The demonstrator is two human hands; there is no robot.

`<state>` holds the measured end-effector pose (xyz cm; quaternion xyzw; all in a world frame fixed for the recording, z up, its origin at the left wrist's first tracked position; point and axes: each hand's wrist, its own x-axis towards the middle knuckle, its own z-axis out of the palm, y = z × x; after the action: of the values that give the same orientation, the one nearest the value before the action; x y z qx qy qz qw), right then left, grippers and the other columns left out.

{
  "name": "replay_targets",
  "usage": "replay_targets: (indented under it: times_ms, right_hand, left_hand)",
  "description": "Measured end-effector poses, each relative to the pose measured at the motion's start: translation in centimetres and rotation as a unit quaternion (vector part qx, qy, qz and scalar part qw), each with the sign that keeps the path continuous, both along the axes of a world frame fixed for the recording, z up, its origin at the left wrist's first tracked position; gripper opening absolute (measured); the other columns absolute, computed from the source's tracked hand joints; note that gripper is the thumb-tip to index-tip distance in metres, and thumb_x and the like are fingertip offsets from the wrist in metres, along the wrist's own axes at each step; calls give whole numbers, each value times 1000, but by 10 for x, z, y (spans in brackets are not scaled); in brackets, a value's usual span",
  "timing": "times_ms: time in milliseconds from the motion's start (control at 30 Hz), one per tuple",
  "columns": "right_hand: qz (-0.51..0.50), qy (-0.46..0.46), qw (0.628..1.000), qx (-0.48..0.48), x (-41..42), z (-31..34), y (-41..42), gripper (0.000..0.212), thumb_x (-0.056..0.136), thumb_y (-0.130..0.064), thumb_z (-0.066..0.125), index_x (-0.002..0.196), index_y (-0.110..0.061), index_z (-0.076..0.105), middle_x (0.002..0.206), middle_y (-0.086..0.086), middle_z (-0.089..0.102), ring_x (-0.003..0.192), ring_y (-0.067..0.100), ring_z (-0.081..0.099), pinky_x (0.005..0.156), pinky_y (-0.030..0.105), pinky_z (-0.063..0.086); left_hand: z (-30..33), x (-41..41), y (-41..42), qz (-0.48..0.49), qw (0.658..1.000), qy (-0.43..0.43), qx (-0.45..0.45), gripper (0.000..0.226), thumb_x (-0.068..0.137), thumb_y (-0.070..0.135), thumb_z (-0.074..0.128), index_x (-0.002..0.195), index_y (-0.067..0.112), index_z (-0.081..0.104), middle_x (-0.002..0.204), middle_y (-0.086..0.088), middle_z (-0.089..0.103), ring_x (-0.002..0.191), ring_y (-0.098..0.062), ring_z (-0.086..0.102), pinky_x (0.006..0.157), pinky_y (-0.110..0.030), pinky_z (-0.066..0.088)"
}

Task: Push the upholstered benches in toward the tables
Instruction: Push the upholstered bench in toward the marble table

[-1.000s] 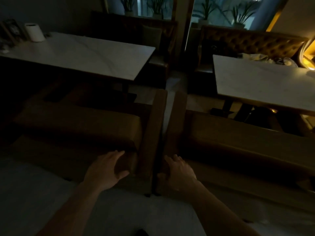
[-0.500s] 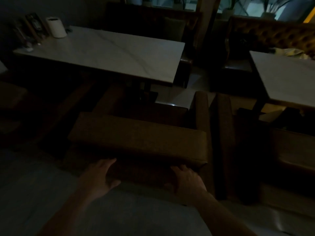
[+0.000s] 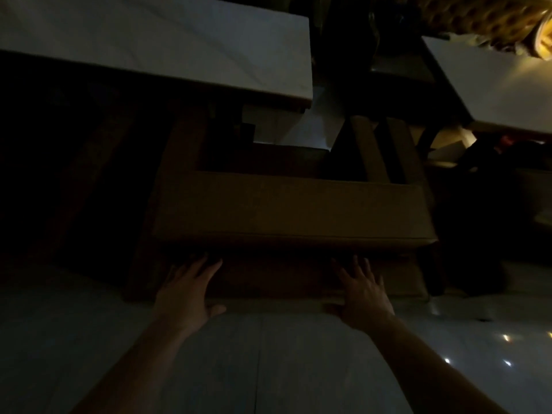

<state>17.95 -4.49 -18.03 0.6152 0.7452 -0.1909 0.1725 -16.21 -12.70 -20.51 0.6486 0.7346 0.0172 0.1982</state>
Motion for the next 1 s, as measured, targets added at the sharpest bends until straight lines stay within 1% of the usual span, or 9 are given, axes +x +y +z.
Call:
replay_targets:
  times_ms: [67, 167, 300, 367, 433, 567, 700, 867, 1000]
  right_hand:
    - [-5, -8, 1000, -6, 0, -5, 0, 110, 81, -67, 65, 153, -44, -15, 166, 11, -16, 151, 39, -17, 119, 63, 7]
    - [-15, 1, 1000, 24, -2, -14, -3, 105, 85, -62, 64, 154, -44, -12, 166, 13, -14, 151, 41, -13, 120, 62, 12]
    - [-29, -2, 996, 79, -10, -23, -5, 88, 92, -57, 56, 156, -41, -2, 166, 18, -1, 151, 45, -2, 119, 62, 20]
    - [-29, -13, 996, 80, -12, -25, -2, 87, 92, -56, 57, 157, -41, 1, 165, 19, 3, 150, 47, 2, 118, 63, 23]
    - [-24, -24, 996, 81, -13, -25, -1, 88, 91, -57, 58, 157, -40, 3, 165, 20, 6, 150, 47, 4, 117, 63, 26]
    - [-23, -33, 995, 88, -13, -26, -3, 88, 90, -60, 57, 156, -40, 2, 165, 20, 7, 150, 46, 6, 116, 61, 28]
    - [-17, -38, 996, 84, -21, -26, -1, 88, 91, -61, 54, 155, -41, -1, 165, 19, 6, 150, 46, 6, 116, 61, 30]
    - [-21, -20, 995, 94, -54, -31, 3, 88, 90, -63, 54, 156, -40, -1, 165, 19, 4, 150, 47, 4, 116, 64, 25]
    - [-21, -13, 995, 93, -79, -36, 12, 89, 90, -61, 55, 157, -38, 0, 165, 21, 4, 149, 50, 3, 114, 67, 24]
  left_hand:
    - [-5, -2, 1, 4, 1000, 0, 28, 86, 81, 56, 69, 152, 43, 22, 161, 6, 23, 146, -25, 20, 115, -45, 29]
    - [-6, -2, 3, 20, 999, 13, 43, 78, 84, 43, 70, 151, 40, 29, 157, 6, 32, 141, -27, 29, 104, -45, 41]
    - [-11, 0, 5, 5, 998, 24, 58, 74, 81, 30, 77, 147, 30, 42, 152, -1, 44, 140, -32, 36, 101, -49, 42]
    - [-16, -2, 5, -4, 997, 20, 68, 74, 76, 25, 82, 143, 25, 49, 147, -5, 49, 137, -36, 42, 96, -54, 46]
    - [-18, -4, 6, -12, 998, 28, 60, 75, 76, 26, 82, 143, 26, 49, 147, -5, 49, 135, -38, 43, 92, -55, 47]
    - [-17, -6, 9, -5, 998, 43, 46, 76, 81, 35, 76, 148, 33, 40, 153, 1, 41, 140, -35, 36, 95, -52, 47]
    - [-19, -16, 13, -13, 998, 37, 43, 75, 88, 38, 67, 152, 36, 28, 159, 5, 29, 146, -30, 25, 104, -51, 42]
    - [-13, -46, 32, -22, 997, 46, 62, 75, 85, 26, 72, 151, 25, 35, 157, -4, 35, 146, -28, 25, 115, -51, 26]
    - [-12, -71, 48, -20, 997, 52, 59, 76, 84, 25, 73, 150, 26, 36, 156, -5, 36, 145, -30, 27, 113, -53, 27]
